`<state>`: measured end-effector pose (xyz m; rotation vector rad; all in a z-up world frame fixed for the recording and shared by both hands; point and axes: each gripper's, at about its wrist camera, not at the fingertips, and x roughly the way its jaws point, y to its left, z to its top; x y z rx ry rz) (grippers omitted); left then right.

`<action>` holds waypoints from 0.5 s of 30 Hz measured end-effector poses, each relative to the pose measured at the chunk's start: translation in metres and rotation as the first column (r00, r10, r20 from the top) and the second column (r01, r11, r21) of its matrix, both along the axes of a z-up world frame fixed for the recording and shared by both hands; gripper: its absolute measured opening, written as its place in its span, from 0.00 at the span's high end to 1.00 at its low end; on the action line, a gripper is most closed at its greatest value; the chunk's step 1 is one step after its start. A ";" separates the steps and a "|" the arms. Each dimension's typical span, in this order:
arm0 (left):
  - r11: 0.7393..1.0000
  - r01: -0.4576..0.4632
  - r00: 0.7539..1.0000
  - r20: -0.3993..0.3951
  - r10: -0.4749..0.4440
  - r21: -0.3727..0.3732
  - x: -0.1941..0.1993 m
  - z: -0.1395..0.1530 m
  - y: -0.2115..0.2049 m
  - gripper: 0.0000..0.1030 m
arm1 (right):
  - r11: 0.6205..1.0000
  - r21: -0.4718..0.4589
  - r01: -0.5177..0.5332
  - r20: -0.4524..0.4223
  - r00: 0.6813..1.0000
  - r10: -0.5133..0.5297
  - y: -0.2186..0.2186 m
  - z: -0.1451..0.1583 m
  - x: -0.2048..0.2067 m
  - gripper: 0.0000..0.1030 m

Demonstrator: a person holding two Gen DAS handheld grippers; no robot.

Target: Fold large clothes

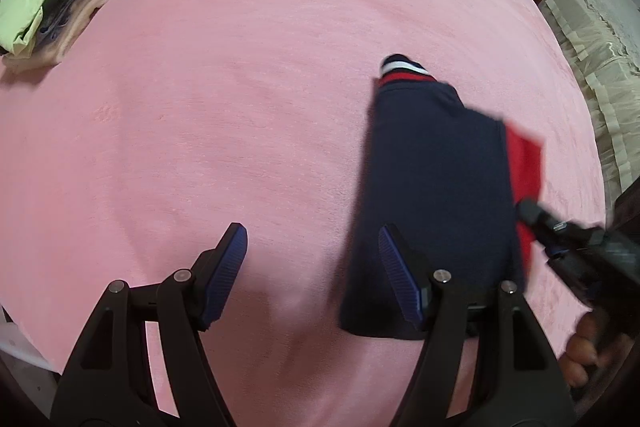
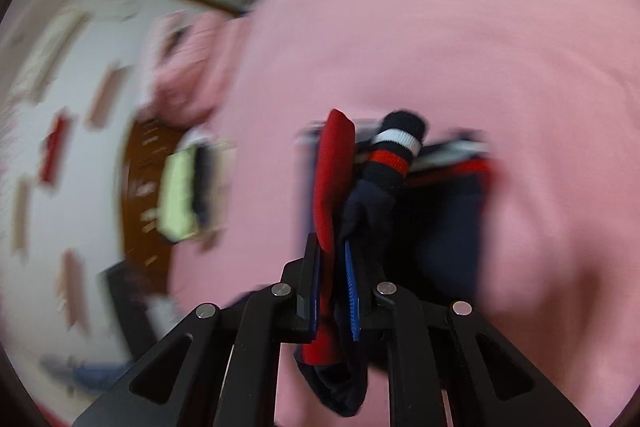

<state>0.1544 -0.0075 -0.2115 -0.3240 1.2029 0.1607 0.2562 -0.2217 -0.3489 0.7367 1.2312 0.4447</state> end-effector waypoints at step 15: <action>0.991 0.122 0.991 0.057 -0.119 -0.060 0.064 0.005 -0.009 0.51 | 0.978 -0.191 -0.083 0.238 0.963 0.128 0.006 0.041 0.022 0.63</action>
